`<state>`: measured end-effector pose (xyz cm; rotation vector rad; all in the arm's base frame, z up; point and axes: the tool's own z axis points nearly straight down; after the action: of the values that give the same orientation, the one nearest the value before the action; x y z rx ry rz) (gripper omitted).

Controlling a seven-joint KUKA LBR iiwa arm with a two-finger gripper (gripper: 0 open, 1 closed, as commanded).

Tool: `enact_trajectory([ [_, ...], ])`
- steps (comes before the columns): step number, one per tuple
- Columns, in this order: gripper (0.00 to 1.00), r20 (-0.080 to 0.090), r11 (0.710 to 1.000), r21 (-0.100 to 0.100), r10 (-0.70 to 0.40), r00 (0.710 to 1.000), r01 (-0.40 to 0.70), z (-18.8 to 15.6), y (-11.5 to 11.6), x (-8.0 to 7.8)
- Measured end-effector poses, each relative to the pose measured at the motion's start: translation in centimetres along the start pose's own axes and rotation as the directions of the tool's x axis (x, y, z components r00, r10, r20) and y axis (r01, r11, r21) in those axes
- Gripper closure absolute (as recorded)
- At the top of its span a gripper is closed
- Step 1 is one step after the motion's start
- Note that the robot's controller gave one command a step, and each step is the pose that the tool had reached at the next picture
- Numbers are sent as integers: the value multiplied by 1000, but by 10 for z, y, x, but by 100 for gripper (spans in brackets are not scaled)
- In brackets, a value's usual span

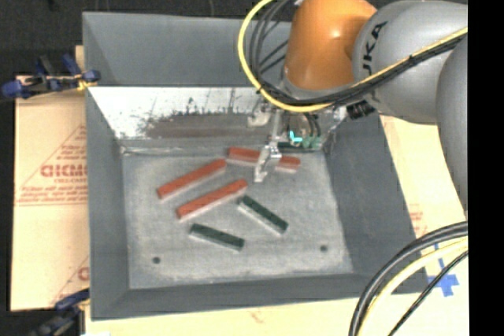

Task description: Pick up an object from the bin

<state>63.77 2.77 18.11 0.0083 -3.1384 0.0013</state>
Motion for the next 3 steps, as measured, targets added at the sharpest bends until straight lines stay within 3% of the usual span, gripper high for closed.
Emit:
enact_trajectory([
  [1, 0, 8, 1000, 0, 0, 1000, 0, -5, 0, -2],
  [2, 0, 13, 999, -4, 47, 999, -47, 62, -27, -13],
  [3, 0, -5, 973, -6, 231, 973, -231, 105, -46, -16],
])
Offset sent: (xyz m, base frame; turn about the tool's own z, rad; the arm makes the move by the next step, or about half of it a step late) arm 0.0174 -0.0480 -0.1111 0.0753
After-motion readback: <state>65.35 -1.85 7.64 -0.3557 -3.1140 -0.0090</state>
